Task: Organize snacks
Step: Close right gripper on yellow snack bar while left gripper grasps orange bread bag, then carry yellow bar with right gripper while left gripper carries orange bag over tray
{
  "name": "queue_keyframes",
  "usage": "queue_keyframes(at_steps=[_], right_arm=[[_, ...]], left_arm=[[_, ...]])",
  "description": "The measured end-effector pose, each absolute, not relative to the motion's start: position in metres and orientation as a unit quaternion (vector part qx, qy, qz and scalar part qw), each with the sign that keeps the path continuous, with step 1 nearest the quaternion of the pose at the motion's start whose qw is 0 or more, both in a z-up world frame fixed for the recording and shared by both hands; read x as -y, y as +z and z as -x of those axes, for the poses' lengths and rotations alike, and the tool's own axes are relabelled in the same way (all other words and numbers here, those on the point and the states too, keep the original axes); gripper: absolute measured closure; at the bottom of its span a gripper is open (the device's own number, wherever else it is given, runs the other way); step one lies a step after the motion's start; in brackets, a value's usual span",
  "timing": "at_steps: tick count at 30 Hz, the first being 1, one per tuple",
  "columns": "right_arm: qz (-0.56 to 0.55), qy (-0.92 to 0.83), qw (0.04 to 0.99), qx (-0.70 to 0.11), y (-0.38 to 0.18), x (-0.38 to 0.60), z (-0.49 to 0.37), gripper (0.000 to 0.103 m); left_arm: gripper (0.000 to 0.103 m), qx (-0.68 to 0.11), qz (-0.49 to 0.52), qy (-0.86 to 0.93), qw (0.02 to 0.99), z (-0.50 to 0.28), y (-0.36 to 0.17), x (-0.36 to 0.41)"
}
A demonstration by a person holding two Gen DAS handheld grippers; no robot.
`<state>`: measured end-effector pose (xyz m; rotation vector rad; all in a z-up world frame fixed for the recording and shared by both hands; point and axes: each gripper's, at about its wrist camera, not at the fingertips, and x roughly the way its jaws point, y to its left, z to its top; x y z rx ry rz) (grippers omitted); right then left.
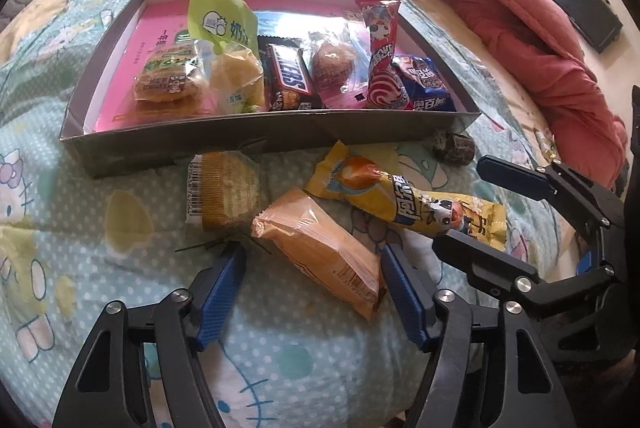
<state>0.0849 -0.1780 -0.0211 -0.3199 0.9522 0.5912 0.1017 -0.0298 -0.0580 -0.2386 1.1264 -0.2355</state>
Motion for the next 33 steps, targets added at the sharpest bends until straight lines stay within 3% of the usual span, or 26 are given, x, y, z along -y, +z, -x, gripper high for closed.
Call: queue_keyframes(at_steps=[9, 14, 20, 24, 28, 33], right_arm=[[0.179, 0.286, 0.826, -0.453, -0.034, 0.158, -0.090, 0.031], [0.189, 0.285, 0.824, -0.452, -0.040, 0.149, -0.097, 0.037], [0.228, 0.287, 0.814, -0.451, -0.055, 0.135, -0.097, 0.050], [0.239, 0.297, 0.811, -0.443, -0.057, 0.129, -0.093, 0.067], [0.238, 0.293, 0.813, -0.443, -0.054, 0.128, -0.092, 0.077], [0.211, 0.284, 0.820, -0.450, -0.047, 0.145, -0.090, 0.081]], left_arm=[[0.056, -0.535, 0.126, -0.109, 0.829, -0.099, -0.056, 0.009], [0.058, -0.538, 0.145, -0.111, 0.823, -0.102, -0.057, -0.001], [0.058, -0.539, 0.132, -0.112, 0.825, -0.101, -0.057, 0.001], [0.058, -0.538, 0.125, -0.108, 0.826, -0.102, -0.057, 0.005], [0.060, -0.539, 0.117, -0.104, 0.828, -0.104, -0.057, 0.012], [0.074, -0.537, 0.100, -0.113, 0.830, -0.103, -0.056, 0.022]])
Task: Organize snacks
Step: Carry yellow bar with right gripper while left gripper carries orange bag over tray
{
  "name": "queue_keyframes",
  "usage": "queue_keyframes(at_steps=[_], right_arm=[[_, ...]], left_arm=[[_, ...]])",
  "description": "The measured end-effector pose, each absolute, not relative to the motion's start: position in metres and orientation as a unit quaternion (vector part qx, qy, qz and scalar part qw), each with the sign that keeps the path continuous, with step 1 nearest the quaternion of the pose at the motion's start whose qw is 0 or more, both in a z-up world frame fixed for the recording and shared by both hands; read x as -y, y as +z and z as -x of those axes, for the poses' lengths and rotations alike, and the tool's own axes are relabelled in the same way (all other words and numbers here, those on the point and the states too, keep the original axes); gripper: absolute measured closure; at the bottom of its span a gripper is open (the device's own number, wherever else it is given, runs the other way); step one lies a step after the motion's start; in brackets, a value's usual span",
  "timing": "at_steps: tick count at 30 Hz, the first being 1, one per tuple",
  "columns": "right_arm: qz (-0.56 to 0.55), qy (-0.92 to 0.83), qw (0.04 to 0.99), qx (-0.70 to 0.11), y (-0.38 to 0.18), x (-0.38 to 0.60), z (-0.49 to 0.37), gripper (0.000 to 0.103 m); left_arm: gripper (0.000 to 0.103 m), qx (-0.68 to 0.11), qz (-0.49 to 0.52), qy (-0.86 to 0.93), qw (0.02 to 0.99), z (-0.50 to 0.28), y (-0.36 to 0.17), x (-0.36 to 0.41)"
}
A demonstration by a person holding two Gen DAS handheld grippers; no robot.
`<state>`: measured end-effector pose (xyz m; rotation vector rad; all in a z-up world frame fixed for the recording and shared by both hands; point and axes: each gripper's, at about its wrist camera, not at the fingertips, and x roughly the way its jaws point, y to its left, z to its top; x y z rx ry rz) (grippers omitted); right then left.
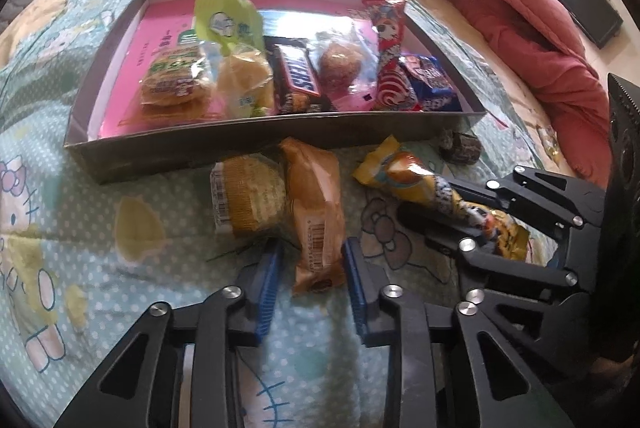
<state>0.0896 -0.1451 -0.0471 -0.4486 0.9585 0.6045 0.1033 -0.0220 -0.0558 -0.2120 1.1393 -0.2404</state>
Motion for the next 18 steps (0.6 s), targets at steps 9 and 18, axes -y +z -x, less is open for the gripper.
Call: queue_keyframes(at_steps=[9, 18], right_arm=[[0.098, 0.296, 0.839, -0.447, -0.018, 0.189, -0.089, 0.081], [0.040, 0.311, 0.849, -0.425, 0.003, 0.201, -0.093, 0.081]], left_arm=[[0.080, -0.530, 0.115, -0.135, 0.829, -0.099, -0.051, 0.026], [0.080, -0.502, 0.125, -0.152, 0.842, -0.090, -0.031, 0.024]])
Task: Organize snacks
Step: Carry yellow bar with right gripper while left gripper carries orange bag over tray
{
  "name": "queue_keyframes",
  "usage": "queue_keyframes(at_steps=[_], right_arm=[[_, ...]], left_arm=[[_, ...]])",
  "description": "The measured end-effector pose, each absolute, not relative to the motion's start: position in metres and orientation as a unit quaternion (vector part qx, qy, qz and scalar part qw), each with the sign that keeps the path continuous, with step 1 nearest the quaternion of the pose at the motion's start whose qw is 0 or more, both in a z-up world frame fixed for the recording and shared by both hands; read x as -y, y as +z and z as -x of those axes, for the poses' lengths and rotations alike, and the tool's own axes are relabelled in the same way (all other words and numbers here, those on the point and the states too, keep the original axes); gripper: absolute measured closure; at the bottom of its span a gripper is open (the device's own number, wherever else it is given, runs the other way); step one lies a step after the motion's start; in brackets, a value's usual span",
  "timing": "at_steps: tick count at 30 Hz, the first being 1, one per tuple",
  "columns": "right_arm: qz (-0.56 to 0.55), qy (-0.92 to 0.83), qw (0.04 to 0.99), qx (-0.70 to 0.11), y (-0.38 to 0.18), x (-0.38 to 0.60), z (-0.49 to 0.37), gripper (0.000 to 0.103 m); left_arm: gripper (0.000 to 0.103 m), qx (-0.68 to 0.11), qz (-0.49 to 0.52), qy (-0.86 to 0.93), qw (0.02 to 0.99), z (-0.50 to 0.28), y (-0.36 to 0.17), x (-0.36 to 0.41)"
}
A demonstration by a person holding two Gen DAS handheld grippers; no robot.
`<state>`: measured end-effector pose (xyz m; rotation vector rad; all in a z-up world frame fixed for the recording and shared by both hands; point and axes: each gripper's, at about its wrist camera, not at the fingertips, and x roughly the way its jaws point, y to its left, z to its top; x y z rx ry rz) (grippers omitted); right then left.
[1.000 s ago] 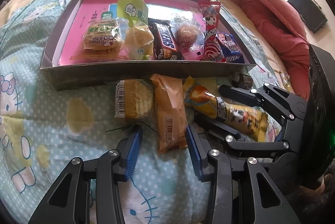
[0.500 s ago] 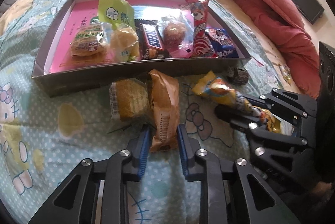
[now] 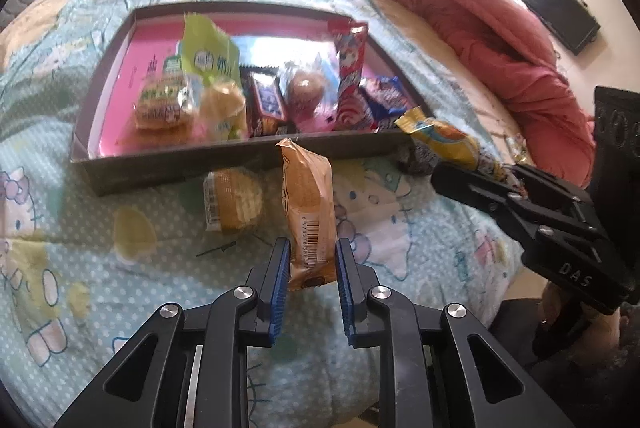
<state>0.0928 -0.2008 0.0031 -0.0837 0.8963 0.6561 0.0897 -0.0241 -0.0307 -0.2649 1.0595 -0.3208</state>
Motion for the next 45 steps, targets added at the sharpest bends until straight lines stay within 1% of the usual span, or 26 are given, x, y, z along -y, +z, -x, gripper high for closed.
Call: queue_keyframes(at_steps=[8, 21, 36, 45], right_arm=[[0.017, 0.318, 0.854, -0.412, 0.013, 0.199, -0.099, 0.081], [-0.011, 0.314, 0.861, -0.400, 0.021, 0.192, -0.117, 0.081], [-0.039, 0.257, 0.886, -0.385, 0.024, 0.199, -0.157, 0.081], [-0.055, 0.208, 0.886, -0.411, 0.006, 0.205, -0.181, 0.081]], left_arm=[[0.080, -0.459, 0.124, -0.144, 0.868, -0.087, -0.005, 0.014], [0.080, -0.427, 0.122, -0.112, 0.889, -0.109, 0.013, -0.011], [0.080, -0.437, 0.161, -0.046, 0.884, -0.155, -0.006, -0.060], [0.080, -0.454, 0.163, -0.030, 0.875, -0.172, -0.023, -0.064]])
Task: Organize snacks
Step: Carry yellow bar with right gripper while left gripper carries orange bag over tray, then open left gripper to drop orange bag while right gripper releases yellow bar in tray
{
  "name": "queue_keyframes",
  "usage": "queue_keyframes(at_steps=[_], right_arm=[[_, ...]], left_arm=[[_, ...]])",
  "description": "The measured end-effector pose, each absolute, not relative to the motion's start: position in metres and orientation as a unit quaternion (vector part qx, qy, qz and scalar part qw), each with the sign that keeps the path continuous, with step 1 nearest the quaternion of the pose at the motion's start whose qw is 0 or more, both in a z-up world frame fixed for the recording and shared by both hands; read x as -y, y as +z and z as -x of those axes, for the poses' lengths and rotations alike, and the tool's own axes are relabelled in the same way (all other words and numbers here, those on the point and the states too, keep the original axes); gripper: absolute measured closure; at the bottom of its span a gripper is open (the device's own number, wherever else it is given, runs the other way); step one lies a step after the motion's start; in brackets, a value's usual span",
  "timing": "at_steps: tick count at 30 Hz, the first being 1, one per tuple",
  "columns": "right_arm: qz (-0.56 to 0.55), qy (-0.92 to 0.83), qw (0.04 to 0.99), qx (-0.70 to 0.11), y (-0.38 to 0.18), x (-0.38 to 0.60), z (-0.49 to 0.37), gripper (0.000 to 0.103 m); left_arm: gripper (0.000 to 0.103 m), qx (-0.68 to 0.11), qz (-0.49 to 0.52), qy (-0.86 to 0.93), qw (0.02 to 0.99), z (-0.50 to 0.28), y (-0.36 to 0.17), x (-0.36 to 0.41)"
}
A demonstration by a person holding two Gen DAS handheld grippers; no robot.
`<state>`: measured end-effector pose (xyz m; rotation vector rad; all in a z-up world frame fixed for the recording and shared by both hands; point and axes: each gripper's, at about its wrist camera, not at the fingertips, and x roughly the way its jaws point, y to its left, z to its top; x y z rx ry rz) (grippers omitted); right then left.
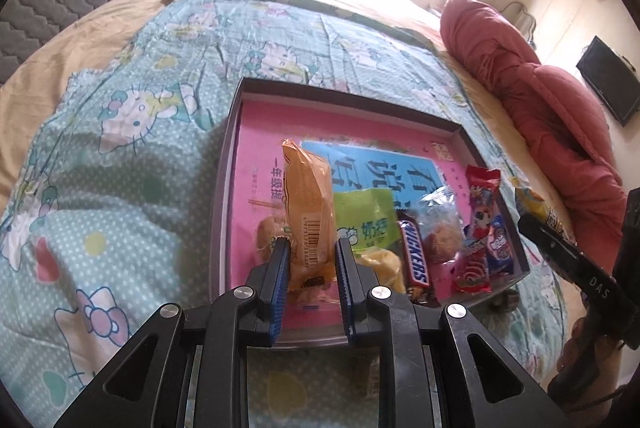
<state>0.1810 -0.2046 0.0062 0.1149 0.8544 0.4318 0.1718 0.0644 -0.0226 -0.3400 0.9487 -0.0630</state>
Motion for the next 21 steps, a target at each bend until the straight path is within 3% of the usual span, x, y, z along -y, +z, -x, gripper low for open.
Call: queue_keyframes(at_steps=[21], right_arm=[[-0.069, 0.174, 0.879, -0.438, -0.014, 0.206, -0.206, 0.080]], left_arm=[[0.080, -0.454, 0.157, -0.031, 0.877, -0.176, -0.024, -0.057]])
